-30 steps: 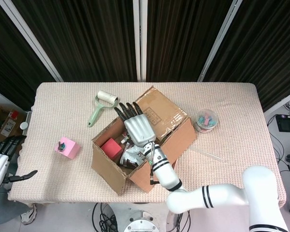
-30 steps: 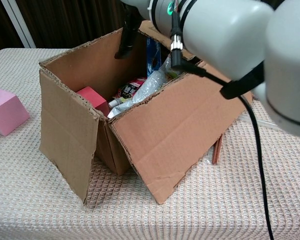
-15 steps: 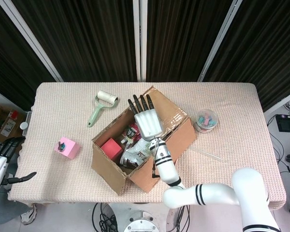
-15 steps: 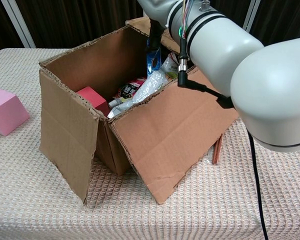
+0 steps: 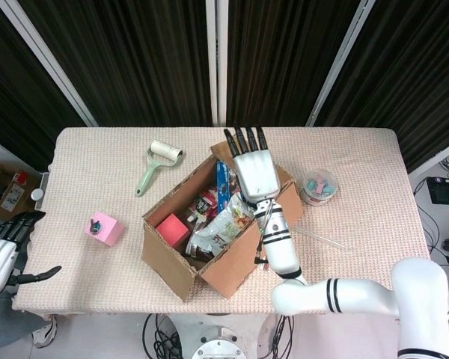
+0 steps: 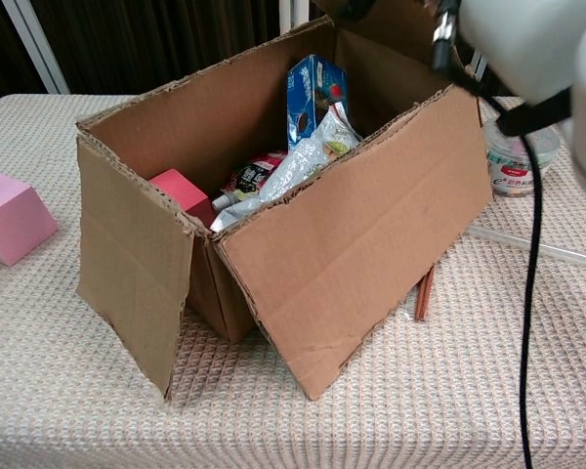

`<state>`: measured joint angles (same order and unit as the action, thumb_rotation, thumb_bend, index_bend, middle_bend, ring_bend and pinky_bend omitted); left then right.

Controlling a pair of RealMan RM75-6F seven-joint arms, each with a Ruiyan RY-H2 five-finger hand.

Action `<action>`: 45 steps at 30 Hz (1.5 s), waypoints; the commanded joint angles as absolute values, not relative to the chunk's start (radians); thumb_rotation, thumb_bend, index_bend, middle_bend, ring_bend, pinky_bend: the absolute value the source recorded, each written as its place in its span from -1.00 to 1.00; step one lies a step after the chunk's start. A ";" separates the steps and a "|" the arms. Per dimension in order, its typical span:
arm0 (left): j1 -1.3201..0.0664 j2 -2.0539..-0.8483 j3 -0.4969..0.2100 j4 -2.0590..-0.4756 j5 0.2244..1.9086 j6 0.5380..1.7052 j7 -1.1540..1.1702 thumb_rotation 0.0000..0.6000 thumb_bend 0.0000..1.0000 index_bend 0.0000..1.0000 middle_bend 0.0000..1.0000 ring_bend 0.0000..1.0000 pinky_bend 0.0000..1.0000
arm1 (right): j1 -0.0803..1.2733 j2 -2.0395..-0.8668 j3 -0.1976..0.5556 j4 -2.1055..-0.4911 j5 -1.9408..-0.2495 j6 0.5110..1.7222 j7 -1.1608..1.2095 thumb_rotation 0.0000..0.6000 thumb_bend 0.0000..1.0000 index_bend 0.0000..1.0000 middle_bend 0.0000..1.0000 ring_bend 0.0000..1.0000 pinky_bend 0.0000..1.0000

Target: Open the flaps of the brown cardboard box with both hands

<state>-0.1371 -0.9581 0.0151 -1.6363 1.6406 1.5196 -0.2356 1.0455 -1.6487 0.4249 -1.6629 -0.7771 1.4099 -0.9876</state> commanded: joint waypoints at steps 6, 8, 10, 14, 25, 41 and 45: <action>-0.140 -0.967 0.018 -1.639 1.638 1.502 -0.227 0.24 -1.00 -0.80 -0.75 -0.79 -0.58 | 0.935 -1.387 0.513 -1.780 -0.749 1.413 -0.921 1.00 -0.67 -1.00 -1.00 -1.00 -1.00; -0.142 -0.971 0.016 -1.641 1.636 1.500 -0.224 0.24 -1.00 -0.80 -0.75 -0.79 -0.58 | 0.911 -1.353 0.510 -1.760 -0.729 1.400 -0.899 1.00 -0.67 -1.00 -1.00 -1.00 -1.00; -0.144 -0.972 0.014 -1.644 1.634 1.496 -0.220 0.24 -1.00 -0.80 -0.75 -0.79 -0.58 | 0.892 -1.334 0.500 -1.732 -0.715 1.384 -0.877 1.00 -0.67 -1.00 -1.00 -1.00 -1.00; -0.149 -0.971 0.014 -1.659 1.635 1.486 -0.205 0.24 -1.00 -0.80 -0.75 -0.79 -0.58 | 0.854 -1.317 0.470 -1.647 -0.701 1.344 -0.813 1.00 -0.67 -1.00 -1.00 -1.00 -1.00; -0.155 -0.963 0.008 -1.696 1.637 1.480 -0.158 0.25 -1.00 -0.80 -0.75 -0.79 -0.58 | 0.720 -1.282 0.391 -1.544 -0.818 1.299 -0.535 1.00 -0.65 -1.00 -1.00 -1.00 -1.00; -0.116 -1.038 -0.006 -1.602 1.620 1.542 0.015 0.27 -1.00 -0.80 -0.75 -0.80 -0.58 | 0.164 -1.216 -0.046 -1.592 -1.332 1.670 -0.166 1.00 -0.69 -1.00 -1.00 -1.00 -1.00; -0.104 -1.060 -0.003 -1.595 1.610 1.547 0.050 0.30 -1.00 -0.80 -0.76 -0.81 -0.58 | 0.094 -1.251 -0.044 -1.557 -1.333 1.730 -0.161 1.00 -0.69 -1.00 -1.00 -1.00 -1.00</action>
<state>-0.1121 -1.0483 -0.0050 -1.6015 1.6158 1.5417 0.0449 0.1295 -1.2282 -0.0339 -1.5764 -1.3226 1.6975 -0.1755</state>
